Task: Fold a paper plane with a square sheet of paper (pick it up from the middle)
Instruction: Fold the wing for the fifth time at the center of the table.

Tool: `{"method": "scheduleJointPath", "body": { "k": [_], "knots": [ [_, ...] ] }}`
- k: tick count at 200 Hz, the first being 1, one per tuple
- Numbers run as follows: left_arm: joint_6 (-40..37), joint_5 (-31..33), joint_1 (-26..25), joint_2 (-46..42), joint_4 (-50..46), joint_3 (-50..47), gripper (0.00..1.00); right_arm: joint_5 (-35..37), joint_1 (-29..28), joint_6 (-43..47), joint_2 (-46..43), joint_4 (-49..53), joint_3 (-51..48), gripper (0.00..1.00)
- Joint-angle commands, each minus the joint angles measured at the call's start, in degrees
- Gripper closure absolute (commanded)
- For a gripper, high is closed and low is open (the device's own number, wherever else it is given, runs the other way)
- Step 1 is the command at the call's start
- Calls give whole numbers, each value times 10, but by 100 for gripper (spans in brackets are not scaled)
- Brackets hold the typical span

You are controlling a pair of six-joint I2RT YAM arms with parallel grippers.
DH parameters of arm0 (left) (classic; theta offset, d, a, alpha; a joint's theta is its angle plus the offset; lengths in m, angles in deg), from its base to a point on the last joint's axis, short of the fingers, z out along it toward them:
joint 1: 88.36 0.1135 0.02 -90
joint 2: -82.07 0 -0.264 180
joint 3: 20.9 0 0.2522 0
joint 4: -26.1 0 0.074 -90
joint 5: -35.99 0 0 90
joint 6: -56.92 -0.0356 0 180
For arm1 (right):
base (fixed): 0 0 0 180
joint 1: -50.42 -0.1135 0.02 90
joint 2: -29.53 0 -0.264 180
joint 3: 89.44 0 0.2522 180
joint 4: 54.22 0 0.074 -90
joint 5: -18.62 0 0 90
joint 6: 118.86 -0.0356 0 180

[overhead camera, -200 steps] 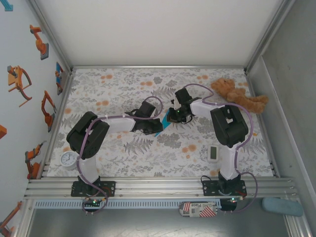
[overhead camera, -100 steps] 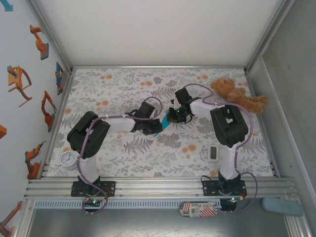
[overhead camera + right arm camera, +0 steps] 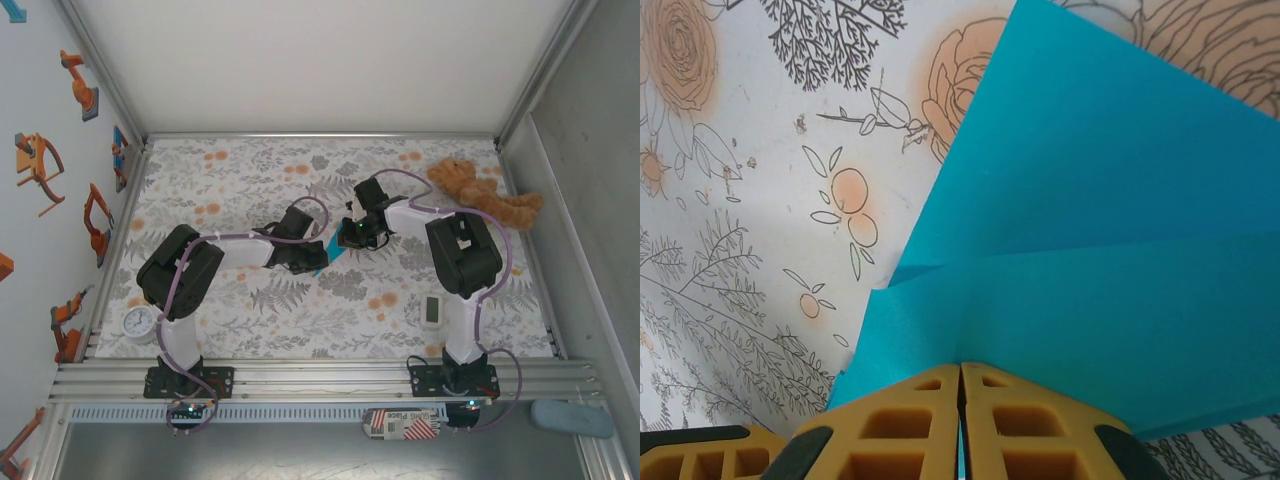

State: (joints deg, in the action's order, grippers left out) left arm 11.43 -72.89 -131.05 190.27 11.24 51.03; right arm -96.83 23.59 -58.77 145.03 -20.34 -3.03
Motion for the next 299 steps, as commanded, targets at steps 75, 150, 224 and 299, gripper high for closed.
{"method": "scheduleJointPath", "body": {
  "k": [75,150,224,299],
  "knots": [
    [8,-12,5,23,-18,-9,93,-38,-15,12,-71,-14,-25,92],
    [9,-15,6,23,-20,-6,93,-30,-31,5,-27,-28,-29,94],
    [6,-14,6,-4,-31,1,92,17,-25,11,4,-27,-52,95],
    [10,-23,3,10,-13,47,89,35,-24,10,9,-38,-71,95]
  ]
}}
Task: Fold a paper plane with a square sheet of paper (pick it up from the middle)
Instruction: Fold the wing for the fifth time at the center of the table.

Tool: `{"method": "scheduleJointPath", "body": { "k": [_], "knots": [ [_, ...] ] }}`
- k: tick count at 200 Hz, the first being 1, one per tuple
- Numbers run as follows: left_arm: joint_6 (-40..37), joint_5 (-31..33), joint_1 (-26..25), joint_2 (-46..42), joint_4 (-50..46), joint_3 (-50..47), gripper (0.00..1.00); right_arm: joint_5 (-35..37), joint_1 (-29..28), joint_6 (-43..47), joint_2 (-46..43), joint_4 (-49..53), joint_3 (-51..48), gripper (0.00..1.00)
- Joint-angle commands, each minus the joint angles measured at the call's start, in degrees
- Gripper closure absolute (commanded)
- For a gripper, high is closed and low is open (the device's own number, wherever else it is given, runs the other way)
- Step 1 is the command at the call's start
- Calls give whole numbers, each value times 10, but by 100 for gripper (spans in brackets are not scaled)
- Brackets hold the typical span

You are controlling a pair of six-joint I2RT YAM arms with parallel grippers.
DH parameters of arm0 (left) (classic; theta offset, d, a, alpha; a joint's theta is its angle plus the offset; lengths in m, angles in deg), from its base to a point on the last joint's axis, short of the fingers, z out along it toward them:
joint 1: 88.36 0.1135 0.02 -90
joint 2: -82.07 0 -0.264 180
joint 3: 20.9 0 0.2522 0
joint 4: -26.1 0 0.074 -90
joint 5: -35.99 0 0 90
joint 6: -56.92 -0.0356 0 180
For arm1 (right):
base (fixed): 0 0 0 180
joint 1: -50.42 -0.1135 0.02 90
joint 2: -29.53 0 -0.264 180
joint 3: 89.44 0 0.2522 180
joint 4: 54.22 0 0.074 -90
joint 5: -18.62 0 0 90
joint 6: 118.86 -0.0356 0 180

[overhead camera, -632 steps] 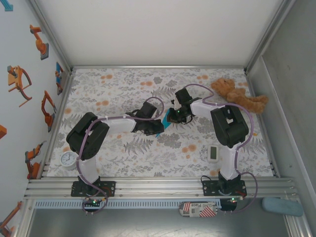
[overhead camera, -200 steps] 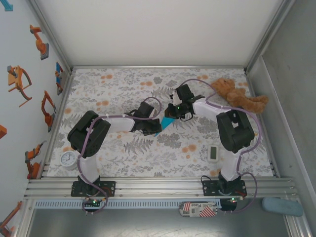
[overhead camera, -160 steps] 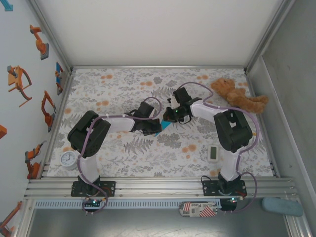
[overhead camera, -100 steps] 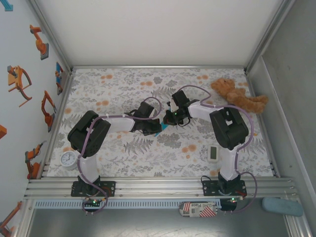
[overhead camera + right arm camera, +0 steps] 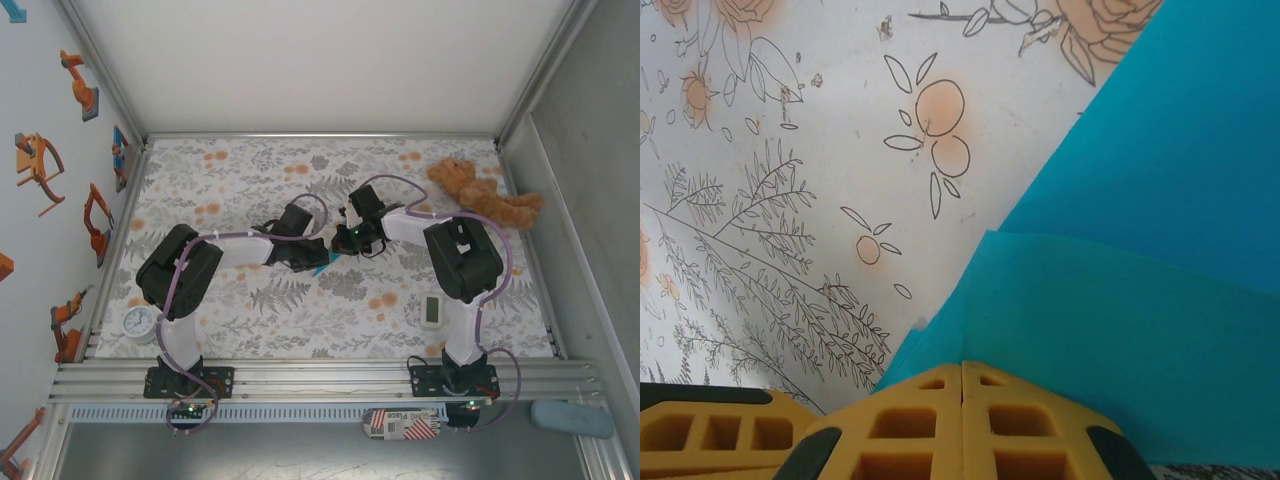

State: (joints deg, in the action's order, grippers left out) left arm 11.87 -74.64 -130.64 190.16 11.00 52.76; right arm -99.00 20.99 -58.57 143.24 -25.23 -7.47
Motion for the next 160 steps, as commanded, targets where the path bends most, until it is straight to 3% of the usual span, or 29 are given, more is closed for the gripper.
{"method": "scheduleJointPath", "body": {
  "k": [1,117,160],
  "knots": [
    [5,-6,-1,13,-11,31,89,56,3,8,28,11,-27,95],
    [-8,-13,5,32,-33,-9,93,75,8,17,46,29,-34,96],
    [-61,-23,5,5,-73,-28,95,81,11,22,56,50,-28,96]
  ]
}}
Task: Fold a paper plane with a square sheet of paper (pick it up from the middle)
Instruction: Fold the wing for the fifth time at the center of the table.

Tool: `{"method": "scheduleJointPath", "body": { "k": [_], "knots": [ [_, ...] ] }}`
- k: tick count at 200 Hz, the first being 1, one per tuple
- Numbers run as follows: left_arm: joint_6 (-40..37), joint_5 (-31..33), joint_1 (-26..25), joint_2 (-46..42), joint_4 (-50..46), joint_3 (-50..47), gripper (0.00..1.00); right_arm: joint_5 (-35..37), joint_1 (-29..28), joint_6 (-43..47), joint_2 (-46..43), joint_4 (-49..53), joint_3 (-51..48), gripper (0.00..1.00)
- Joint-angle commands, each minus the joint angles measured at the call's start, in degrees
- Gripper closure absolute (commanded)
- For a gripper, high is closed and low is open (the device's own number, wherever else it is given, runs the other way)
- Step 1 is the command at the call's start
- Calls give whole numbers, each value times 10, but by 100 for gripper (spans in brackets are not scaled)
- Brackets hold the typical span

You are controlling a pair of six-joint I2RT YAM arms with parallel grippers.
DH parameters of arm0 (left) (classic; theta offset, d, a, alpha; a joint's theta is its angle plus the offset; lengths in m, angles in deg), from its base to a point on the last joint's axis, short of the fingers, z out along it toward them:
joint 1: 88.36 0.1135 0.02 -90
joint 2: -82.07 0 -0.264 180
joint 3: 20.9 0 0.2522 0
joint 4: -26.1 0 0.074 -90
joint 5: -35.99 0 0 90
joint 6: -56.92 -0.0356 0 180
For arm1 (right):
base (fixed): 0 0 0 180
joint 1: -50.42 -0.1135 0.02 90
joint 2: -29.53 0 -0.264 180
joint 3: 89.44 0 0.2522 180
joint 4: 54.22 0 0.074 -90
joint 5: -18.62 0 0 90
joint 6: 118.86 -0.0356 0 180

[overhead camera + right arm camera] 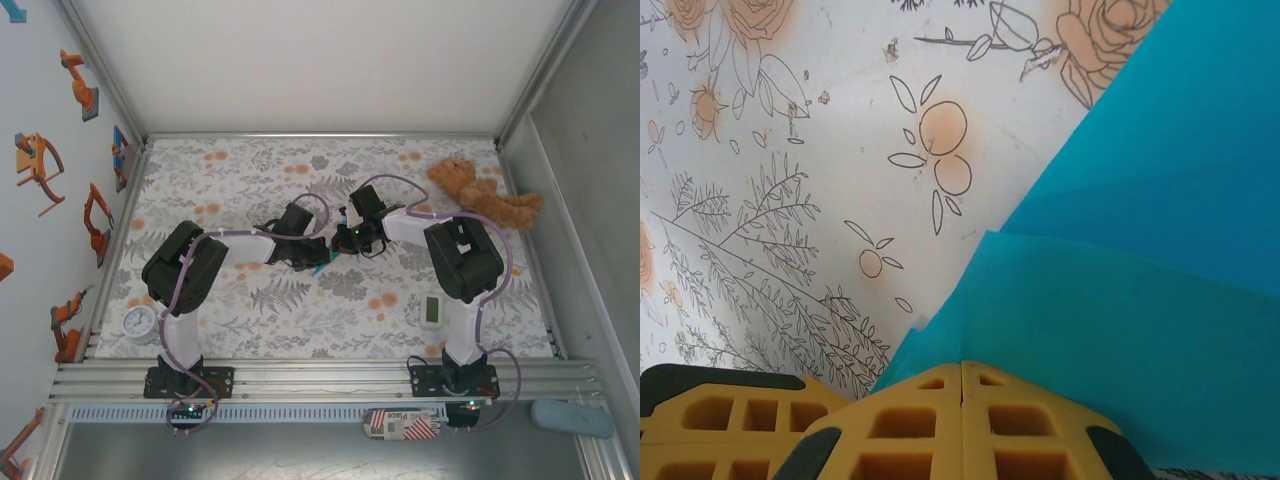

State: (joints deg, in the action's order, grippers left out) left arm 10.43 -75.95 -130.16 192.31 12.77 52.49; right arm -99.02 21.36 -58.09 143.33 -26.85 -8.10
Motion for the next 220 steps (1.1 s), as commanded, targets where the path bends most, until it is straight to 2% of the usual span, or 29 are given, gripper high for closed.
{"method": "scheduleJointPath", "body": {
  "k": [1,31,62,114,153,180,220],
  "knots": [
    [-49,-9,0,-18,-93,-25,95,81,8,17,55,67,-22,96],
    [-96,-4,1,-32,-148,-21,97,82,8,18,59,74,-17,96],
    [-110,10,3,-41,-183,-32,98,84,8,19,58,78,-15,96],
    [-94,8,10,-98,-172,-77,98,70,9,20,54,73,-18,96],
    [-62,-4,10,-154,-93,-65,96,24,6,2,29,43,-35,96],
    [-17,-3,2,-98,-18,-37,96,13,6,-7,16,32,-39,96],
    [-11,17,-3,-13,-34,34,98,13,6,-11,9,32,-32,96]
  ]
}}
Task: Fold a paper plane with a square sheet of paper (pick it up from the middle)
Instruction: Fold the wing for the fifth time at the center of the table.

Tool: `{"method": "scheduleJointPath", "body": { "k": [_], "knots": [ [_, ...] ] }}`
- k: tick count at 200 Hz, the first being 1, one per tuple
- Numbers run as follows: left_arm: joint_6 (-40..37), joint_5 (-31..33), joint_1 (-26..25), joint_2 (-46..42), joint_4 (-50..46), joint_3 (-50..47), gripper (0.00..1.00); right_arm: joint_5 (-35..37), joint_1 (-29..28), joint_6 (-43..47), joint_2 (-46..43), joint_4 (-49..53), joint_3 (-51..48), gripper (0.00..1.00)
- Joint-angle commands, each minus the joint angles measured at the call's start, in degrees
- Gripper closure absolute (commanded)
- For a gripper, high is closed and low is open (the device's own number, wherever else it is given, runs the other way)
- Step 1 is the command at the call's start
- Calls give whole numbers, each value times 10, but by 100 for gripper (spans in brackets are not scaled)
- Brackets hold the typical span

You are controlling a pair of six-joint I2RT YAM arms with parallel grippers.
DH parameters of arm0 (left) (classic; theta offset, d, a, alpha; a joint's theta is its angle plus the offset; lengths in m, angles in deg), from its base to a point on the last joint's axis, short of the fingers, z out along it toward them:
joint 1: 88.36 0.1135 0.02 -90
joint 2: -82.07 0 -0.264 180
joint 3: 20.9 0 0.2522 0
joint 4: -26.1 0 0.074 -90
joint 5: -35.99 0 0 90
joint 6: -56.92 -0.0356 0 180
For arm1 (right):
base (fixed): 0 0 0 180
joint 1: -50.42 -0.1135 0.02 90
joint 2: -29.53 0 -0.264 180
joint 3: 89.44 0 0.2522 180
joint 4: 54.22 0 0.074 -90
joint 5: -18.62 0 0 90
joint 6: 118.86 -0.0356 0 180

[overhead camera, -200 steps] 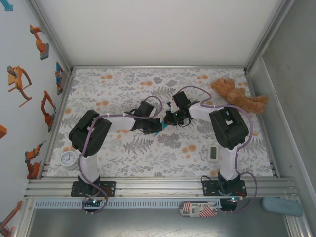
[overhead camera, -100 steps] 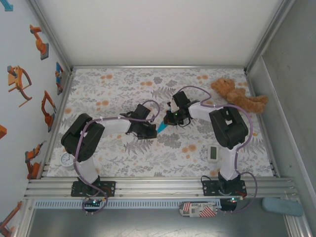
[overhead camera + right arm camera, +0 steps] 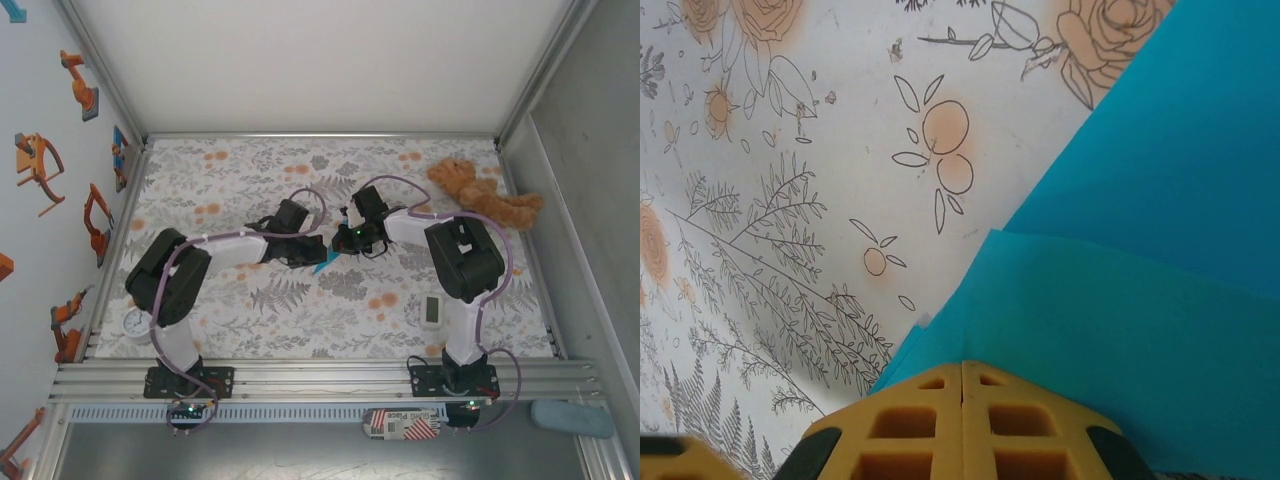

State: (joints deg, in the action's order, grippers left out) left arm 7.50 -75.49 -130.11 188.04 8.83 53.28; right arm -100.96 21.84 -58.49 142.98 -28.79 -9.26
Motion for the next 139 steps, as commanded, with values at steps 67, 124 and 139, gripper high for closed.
{"method": "scheduleJointPath", "body": {
  "k": [67,124,139],
  "knots": [
    [16,30,3,65,-25,35,99,25,2,-7,6,51,-6,96],
    [33,34,3,68,-42,2,100,71,12,13,-42,79,37,95],
    [33,31,3,69,-43,3,100,92,14,20,-33,96,52,95]
  ]
}}
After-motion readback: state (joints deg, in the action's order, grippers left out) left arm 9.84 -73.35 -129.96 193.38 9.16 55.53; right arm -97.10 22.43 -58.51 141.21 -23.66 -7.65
